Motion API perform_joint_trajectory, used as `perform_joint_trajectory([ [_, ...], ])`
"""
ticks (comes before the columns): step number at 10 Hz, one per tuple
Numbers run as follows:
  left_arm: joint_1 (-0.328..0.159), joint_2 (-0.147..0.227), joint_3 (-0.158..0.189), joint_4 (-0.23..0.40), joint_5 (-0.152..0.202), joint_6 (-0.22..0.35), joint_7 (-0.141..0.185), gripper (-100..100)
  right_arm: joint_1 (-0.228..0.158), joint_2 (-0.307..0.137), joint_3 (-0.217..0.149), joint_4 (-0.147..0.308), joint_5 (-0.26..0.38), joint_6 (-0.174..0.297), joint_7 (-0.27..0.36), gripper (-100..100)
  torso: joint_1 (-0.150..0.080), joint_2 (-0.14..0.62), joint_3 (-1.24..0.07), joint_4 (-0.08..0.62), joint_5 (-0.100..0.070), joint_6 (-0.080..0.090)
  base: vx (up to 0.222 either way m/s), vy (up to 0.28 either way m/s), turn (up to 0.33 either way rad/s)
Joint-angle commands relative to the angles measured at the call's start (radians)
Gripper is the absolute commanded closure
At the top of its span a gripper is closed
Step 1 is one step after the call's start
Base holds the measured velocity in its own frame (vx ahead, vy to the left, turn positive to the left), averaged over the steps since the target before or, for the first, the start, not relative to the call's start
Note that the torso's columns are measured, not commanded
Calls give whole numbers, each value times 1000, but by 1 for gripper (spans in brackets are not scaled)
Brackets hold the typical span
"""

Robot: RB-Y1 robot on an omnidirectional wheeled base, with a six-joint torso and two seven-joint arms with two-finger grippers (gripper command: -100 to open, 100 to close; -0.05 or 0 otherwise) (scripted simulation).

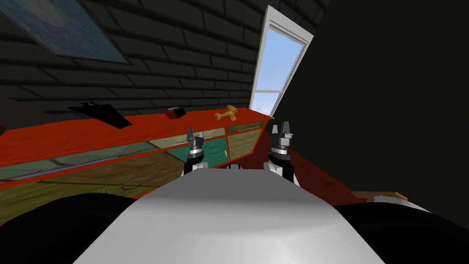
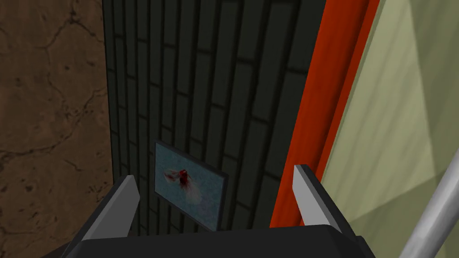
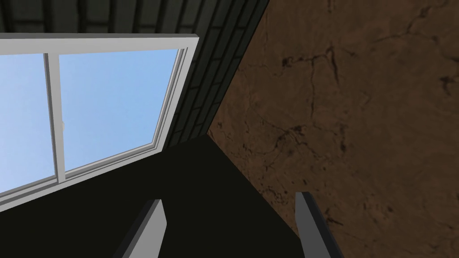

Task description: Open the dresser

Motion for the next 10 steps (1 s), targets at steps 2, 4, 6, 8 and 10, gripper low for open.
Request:
perform_joint_trajectory([
  [2,-28,65,4,94,13,-4,18,-100,0,0,0,0,0,0,0,0,0,11,-25,13,-1,-1,2,-94,56],
  [4,-42,81,7,129,18,-6,24,-100,0,0,0,0,0,0,0,0,-1,7,-27,9,2,3,-4,-98,48],
  [6,-56,96,9,168,23,-7,31,-100,0,0,0,0,0,0,0,0,2,3,-29,6,5,4,-13,-55,33],
  [8,-72,110,12,210,29,-9,39,-100,0,0,0,0,0,0,0,0,-1,0,-31,3,5,6,-14,-74,37],
  [10,-90,123,15,245,34,-12,48,-100,0,0,0,0,0,0,0,0,1,-1,-32,2,6,6,7,-36,23],
])
